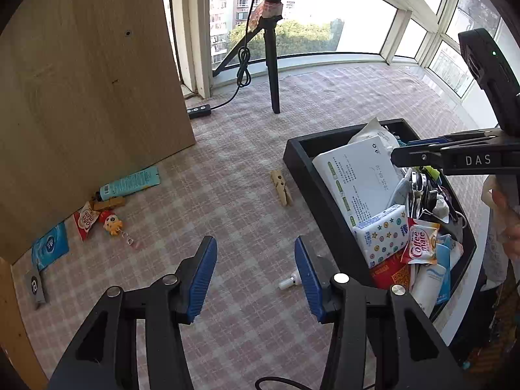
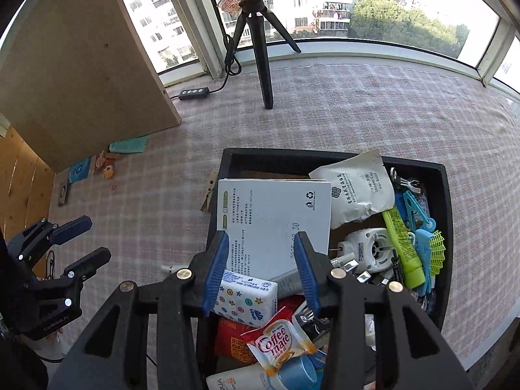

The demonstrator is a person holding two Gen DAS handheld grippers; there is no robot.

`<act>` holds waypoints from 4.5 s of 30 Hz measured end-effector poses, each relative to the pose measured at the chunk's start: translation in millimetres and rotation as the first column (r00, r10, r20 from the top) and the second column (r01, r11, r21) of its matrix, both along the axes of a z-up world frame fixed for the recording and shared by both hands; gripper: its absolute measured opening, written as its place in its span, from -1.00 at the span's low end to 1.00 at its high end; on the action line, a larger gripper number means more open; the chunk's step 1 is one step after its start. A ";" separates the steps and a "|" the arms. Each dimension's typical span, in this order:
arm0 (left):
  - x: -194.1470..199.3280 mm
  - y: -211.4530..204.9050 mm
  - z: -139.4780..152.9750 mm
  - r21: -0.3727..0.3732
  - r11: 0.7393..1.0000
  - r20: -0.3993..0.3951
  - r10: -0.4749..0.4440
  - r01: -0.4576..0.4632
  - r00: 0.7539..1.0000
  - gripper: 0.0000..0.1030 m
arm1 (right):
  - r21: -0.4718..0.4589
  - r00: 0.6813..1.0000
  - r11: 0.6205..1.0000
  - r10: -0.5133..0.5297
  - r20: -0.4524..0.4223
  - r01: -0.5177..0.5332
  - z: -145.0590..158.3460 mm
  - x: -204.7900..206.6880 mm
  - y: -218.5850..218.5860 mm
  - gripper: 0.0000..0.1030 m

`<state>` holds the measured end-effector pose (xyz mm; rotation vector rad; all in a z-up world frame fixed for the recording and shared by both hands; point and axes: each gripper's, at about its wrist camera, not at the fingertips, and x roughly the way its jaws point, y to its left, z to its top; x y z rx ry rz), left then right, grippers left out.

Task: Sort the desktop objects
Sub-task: 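Move both tools back toward the doll keychain and wooden clothespin, then grasp the cartoon doll keychain with left tool while right tool grasps wooden clothespin, then carry doll and wooden clothespin to the black tray and open both tools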

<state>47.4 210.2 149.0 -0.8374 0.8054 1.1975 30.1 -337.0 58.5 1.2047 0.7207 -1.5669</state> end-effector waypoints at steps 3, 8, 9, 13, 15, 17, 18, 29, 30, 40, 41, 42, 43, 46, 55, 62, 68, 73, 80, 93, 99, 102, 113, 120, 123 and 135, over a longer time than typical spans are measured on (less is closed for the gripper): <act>-32.2 7.2 -9.5 -0.027 0.997 0.020 0.068 -0.067 0.997 -0.10 | 0.001 0.999 1.000 0.012 0.043 -0.012 -5.9 18.9 -16.6 -0.20; -75.0 19.4 -27.7 -0.063 0.986 0.018 0.153 -0.152 0.988 -0.10 | 0.035 0.996 0.999 0.016 0.087 -0.019 -25.9 50.4 -49.6 -0.21; -82.6 21.9 -31.3 -0.069 0.983 0.018 0.169 -0.168 0.985 -0.10 | 0.047 0.995 0.999 0.012 0.094 -0.017 -31.1 54.9 -56.3 -0.21; -115.5 31.5 -48.3 -0.102 0.968 0.028 0.233 -0.230 0.972 -0.10 | 0.091 0.994 0.996 -0.010 0.106 0.001 -52.1 63.8 -82.3 -0.24; -131.0 36.2 -57.0 -0.119 0.961 0.030 0.256 -0.251 0.966 -0.10 | 0.115 0.994 0.993 -0.027 0.106 0.014 -62.8 65.6 -93.0 -0.29; -146.7 42.9 -66.6 -0.146 0.949 0.043 0.289 -0.280 0.956 -0.10 | 0.141 0.995 0.990 -0.039 0.090 0.026 -72.4 66.7 -101.7 -0.34; -154.3 46.1 -70.6 -0.161 0.942 0.058 0.307 -0.295 0.950 -0.10 | 0.154 0.996 0.988 -0.046 0.076 0.033 -76.9 66.7 -105.9 -0.34; -167.8 80.7 -103.6 -0.219 0.911 0.037 0.365 -0.349 0.930 -0.10 | 0.243 0.992 0.962 -0.127 0.007 0.121 -112.1 58.0 -128.1 -0.34; -166.9 83.1 -107.5 -0.225 0.909 0.032 0.367 -0.352 0.930 -0.10 | 0.246 0.991 0.961 -0.131 0.003 0.126 -114.0 57.0 -129.0 -0.34; -152.8 96.5 -128.9 -0.221 0.915 -0.038 0.338 -0.338 0.940 -0.35 | 0.258 0.988 0.954 -0.156 -0.002 0.151 -122.3 47.6 -134.7 -0.34; -152.0 96.9 -129.1 -0.217 0.917 -0.049 0.334 -0.336 0.941 -0.37 | 0.261 0.988 0.954 -0.154 -0.008 0.151 -122.2 47.9 -135.4 -0.34; -151.6 97.0 -129.0 -0.214 0.918 -0.059 0.329 -0.333 0.943 -0.40 | 0.265 0.988 0.952 -0.154 -0.020 0.154 -121.9 47.8 -135.8 -0.34; -152.4 97.6 -129.0 -0.214 0.919 -0.062 0.326 -0.332 0.943 -0.41 | 0.268 0.986 0.949 -0.161 -0.035 0.164 -121.0 47.1 -135.4 -0.34; -152.7 96.8 -128.3 -0.216 0.922 -0.051 0.318 -0.321 0.947 -0.41 | 0.279 0.984 0.944 -0.171 -0.039 0.175 -118.0 46.5 -131.7 -0.34; -165.2 99.7 -131.0 -0.210 0.931 -0.035 0.299 -0.300 0.953 -0.42 | 0.334 0.986 0.929 -0.132 -0.107 0.160 -133.1 55.4 -134.6 -0.38; -173.3 94.5 -132.2 -0.212 0.930 -0.002 0.305 -0.299 0.952 -0.43 | 0.301 0.988 0.941 -0.153 -0.021 0.153 -131.0 55.1 -132.7 -0.76; -183.2 79.3 -125.8 -0.231 0.927 0.029 0.310 -0.296 0.950 -0.43 | 0.262 0.989 0.955 -0.148 0.019 0.138 -125.5 72.8 -121.5 -0.76; -189.4 65.4 -105.4 -0.201 0.939 0.024 0.290 -0.279 0.957 -0.43 | 0.225 0.991 0.967 -0.130 0.039 0.118 -107.6 85.2 -114.1 -0.76; -173.4 45.0 -69.0 -0.147 0.962 0.033 0.238 -0.231 0.971 -0.43 | 0.174 0.992 0.980 -0.110 0.055 0.099 -77.1 98.1 -97.9 -0.76; -65.5 3.8 3.0 -0.053 0.998 0.064 -0.027 0.031 0.998 -0.43 | 0.098 0.978 0.975 -0.202 0.046 0.197 -30.1 19.7 -26.1 -0.76; 3.6 -12.8 17.9 -0.036 0.985 0.085 -0.165 0.169 0.983 -0.43 | 0.088 0.955 0.952 -0.296 0.010 0.294 -14.9 -30.2 16.4 -0.76; 36.1 -22.4 25.5 -0.028 0.971 0.092 -0.233 0.237 0.968 -0.43 | 0.082 0.943 0.939 -0.334 -0.010 0.333 -9.5 -51.3 33.9 -0.76; 126.5 -45.6 40.4 -0.014 0.917 0.107 -0.394 0.398 0.913 -0.43 | 0.078 0.890 0.887 -0.455 -0.018 0.455 -6.4 -108.9 86.2 -0.76; 166.6 -47.1 36.4 -0.039 0.890 0.102 -0.448 0.454 0.888 -0.16 | 0.079 0.883 0.880 -0.468 -0.034 0.469 -7.2 -118.7 96.7 -0.66; 168.0 -50.0 38.2 -0.008 0.890 0.088 -0.453 0.455 0.887 -0.03 | 0.075 0.874 0.871 -0.483 -0.047 0.485 -6.2 -122.2 100.2 -0.41; 117.1 -39.9 28.8 -0.016 0.917 0.040 -0.398 0.399 0.916 -0.07 | 0.062 0.909 0.907 -0.414 -0.053 0.417 -6.7 -96.5 81.0 -0.41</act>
